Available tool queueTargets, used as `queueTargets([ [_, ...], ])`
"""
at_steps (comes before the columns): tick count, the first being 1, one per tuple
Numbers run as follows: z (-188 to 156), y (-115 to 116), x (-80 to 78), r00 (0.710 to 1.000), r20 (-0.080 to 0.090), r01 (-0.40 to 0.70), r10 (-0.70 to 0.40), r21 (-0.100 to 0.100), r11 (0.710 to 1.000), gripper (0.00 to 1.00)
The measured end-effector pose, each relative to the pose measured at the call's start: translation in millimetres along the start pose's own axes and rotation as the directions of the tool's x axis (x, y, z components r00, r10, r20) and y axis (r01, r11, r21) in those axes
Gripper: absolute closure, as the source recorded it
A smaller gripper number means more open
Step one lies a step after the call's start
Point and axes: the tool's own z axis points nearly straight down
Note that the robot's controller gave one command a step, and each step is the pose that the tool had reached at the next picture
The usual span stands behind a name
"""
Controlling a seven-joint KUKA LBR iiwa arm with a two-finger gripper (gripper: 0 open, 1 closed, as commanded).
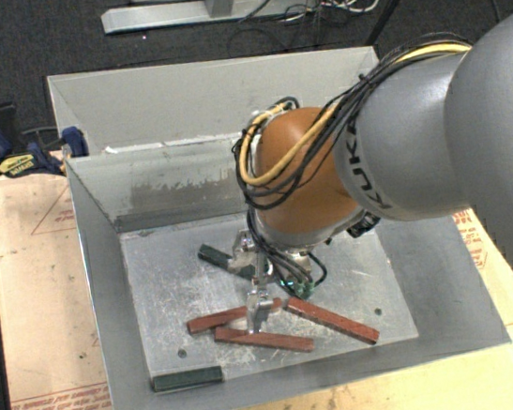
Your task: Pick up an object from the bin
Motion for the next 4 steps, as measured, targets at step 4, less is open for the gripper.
queueTargets([
  [4, 46, -12, 4.4, 0.987, 0.04, -0.154, 0.154, -0.013, 0.988, 0.0],
])
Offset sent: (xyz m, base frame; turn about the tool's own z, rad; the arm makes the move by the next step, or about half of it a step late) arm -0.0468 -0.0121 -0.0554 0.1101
